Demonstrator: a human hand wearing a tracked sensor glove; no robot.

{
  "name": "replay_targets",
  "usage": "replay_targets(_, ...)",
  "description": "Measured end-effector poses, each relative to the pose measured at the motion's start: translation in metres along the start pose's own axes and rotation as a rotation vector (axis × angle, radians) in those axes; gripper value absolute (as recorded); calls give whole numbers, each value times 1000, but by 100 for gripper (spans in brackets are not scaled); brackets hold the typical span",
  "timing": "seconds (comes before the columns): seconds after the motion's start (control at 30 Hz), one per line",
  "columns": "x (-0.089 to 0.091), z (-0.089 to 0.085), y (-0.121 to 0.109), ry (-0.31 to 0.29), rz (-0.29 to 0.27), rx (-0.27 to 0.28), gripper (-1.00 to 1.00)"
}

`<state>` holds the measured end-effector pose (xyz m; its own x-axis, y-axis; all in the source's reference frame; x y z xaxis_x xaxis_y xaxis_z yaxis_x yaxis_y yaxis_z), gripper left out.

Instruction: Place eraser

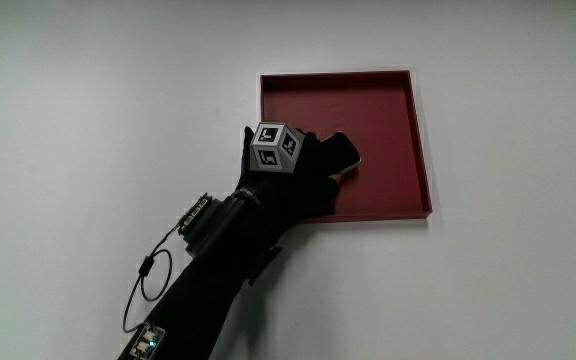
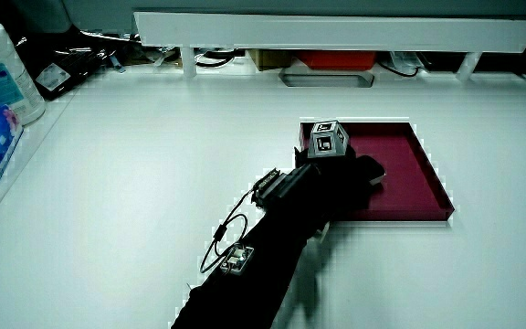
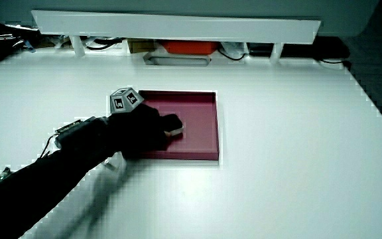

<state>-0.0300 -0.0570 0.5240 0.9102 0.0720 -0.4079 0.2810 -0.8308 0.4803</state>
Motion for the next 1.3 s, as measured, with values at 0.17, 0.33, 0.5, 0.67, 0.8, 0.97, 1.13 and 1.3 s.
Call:
replay_targets(0.17, 2, 3, -1, -2, 13, -23, 0)
replay_targets(0.33, 0, 2, -1, -11, 16, -21, -4)
replay_targets(0.5, -2, 1, -1, -13, 20, -16, -22)
replay_targets(0.67, -4, 0, -4, -26, 51, -31, -41)
replay_targets(0.8, -10, -2, -5, -67, 77, -34, -56)
replay_targets(0.97, -15, 8, -11, -124, 46, 5, -74)
replay_targets(1.13, -17, 24, -30, -203, -31, 39, -93)
replay_targets(1.3, -28, 41, -52, -198, -113, 11, -100)
